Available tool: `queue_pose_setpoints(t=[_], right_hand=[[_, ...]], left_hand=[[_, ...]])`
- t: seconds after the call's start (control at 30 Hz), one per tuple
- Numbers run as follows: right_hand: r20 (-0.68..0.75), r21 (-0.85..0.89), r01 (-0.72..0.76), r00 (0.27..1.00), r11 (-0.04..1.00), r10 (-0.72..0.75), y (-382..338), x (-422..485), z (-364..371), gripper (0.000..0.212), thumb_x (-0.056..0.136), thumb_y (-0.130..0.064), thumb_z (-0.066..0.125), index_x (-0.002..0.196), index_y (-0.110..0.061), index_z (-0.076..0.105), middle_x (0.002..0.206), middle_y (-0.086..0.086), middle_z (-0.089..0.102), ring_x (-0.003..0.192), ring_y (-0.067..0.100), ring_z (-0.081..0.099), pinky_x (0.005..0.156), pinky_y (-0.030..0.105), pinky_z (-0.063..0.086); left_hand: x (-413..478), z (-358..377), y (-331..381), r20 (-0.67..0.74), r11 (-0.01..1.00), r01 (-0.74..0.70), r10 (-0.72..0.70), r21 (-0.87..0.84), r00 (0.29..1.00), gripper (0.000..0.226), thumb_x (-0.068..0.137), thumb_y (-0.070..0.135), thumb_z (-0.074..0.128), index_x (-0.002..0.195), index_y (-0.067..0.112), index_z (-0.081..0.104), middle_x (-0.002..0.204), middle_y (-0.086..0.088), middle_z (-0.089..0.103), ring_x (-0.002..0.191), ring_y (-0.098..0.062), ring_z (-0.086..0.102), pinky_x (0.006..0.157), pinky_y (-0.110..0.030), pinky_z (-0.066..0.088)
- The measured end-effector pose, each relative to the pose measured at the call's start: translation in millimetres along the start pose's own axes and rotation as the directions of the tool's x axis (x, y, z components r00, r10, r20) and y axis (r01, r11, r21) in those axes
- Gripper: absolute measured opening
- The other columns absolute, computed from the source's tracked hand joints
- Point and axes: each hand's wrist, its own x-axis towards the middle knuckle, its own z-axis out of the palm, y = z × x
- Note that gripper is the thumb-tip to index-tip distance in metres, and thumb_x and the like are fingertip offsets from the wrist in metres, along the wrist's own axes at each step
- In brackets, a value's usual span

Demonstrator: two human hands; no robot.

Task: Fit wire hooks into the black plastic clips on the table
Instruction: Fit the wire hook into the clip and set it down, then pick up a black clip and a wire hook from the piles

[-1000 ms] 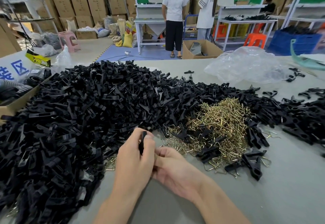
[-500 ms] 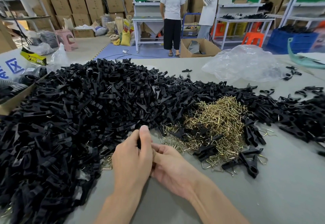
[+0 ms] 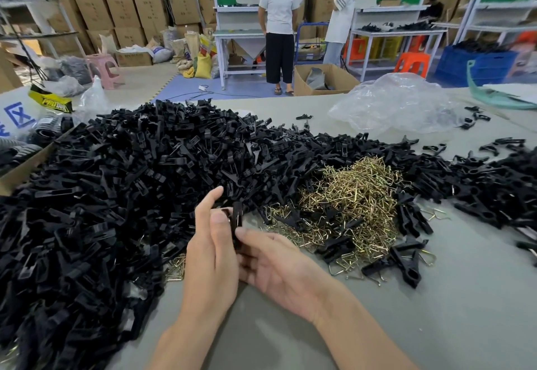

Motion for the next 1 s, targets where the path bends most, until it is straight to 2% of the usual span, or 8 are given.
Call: queue_pose_setpoints(t=[0.1,0.23,0.4,0.5,0.6,0.8,0.9,1.0], right_hand=[[-0.096,-0.042,0.055,0.994,0.998,-0.058,-8,-2,-5,0.023,0.098,-0.026,0.063,0.111,-0.008,0.069,0.099,0.008,0.067,0.078,0.014,0.060,0.078,0.031,0.051],[-0.303,-0.004,0.266,0.918,0.964,-0.254,-48,-23,-34,0.025,0.090,-0.029,0.072,0.105,-0.011,0.065,0.092,0.005,0.072,0.070,0.014,0.065,0.065,0.029,0.056],[-0.637,-0.048,0.640,0.572,0.767,-0.517,-138,-80,-110,0.022,0.089,-0.029,0.073,0.102,-0.012,0.067,0.086,0.001,0.073,0.070,0.012,0.068,0.064,0.027,0.058],[-0.763,-0.023,0.726,0.431,0.687,-0.481,-169,-110,-147,0.033,0.096,-0.035,0.065,0.116,-0.009,0.061,0.107,0.005,0.071,0.087,0.011,0.071,0.071,0.022,0.058],[-0.755,0.046,0.692,0.496,0.720,-0.428,-163,-118,-155,0.052,0.099,-0.029,0.061,0.135,0.003,0.044,0.114,0.011,0.067,0.099,0.017,0.069,0.081,0.025,0.059],[-0.537,-0.165,0.487,0.685,0.858,-0.492,-107,-70,-75,0.024,0.099,-0.013,0.060,0.123,-0.012,0.059,0.088,0.004,0.077,0.080,0.017,0.073,0.073,0.026,0.059],[-0.405,-0.427,0.341,0.756,0.837,-0.514,-61,-36,-35,0.024,0.101,-0.012,0.055,0.121,-0.026,0.060,0.095,0.001,0.076,0.083,0.012,0.072,0.075,0.026,0.060],[-0.290,-0.681,0.237,0.781,0.693,-0.553,-18,-11,-16,0.028,0.102,-0.020,0.053,0.122,-0.038,0.057,0.099,-0.005,0.072,0.089,0.009,0.069,0.080,0.029,0.056]], left_hand=[[0,-2,-2,0.054,1.000,0.017,-0.017,-0.001,0.998,0.054,0.097,0.071,0.018,0.139,0.046,0.040,0.103,0.021,0.063,0.078,-0.012,0.068,0.064,-0.038,0.057],[3,-1,-3,0.055,0.988,0.128,-0.124,-0.083,0.991,0.041,0.098,0.066,0.025,0.122,0.048,0.052,0.098,0.010,0.067,0.072,-0.013,0.067,0.066,-0.037,0.051],[6,2,-3,0.070,0.969,0.233,-0.228,-0.080,0.971,0.032,0.105,0.044,0.031,0.103,0.040,0.063,0.087,0.006,0.069,0.065,-0.013,0.063,0.065,-0.039,0.049],[4,4,-1,0.094,0.973,0.228,-0.224,-0.032,0.970,0.032,0.106,0.041,0.030,0.101,0.041,0.062,0.087,0.008,0.069,0.066,-0.012,0.063,0.067,-0.040,0.049],[4,7,0,0.096,0.975,0.224,-0.223,0.000,0.970,0.032,0.107,0.041,0.030,0.100,0.043,0.061,0.088,0.009,0.068,0.066,-0.012,0.063,0.066,-0.038,0.048],[1,8,0,0.032,0.978,0.203,-0.205,0.048,0.978,0.023,0.106,0.036,0.038,0.104,0.037,0.061,0.084,0.010,0.068,0.072,-0.006,0.061,0.070,-0.035,0.049],[5,-1,-1,-0.022,0.956,0.128,-0.126,0.264,0.992,0.018,0.101,0.028,0.046,0.112,0.029,0.060,0.076,0.002,0.066,0.074,-0.014,0.059,0.070,-0.042,0.048],[9,-12,-5,-0.101,0.798,0.064,-0.004,0.599,0.995,0.027,0.092,0.014,0.060,0.119,0.014,0.063,0.108,-0.008,0.068,0.105,-0.036,0.056,0.092,-0.053,0.040]])
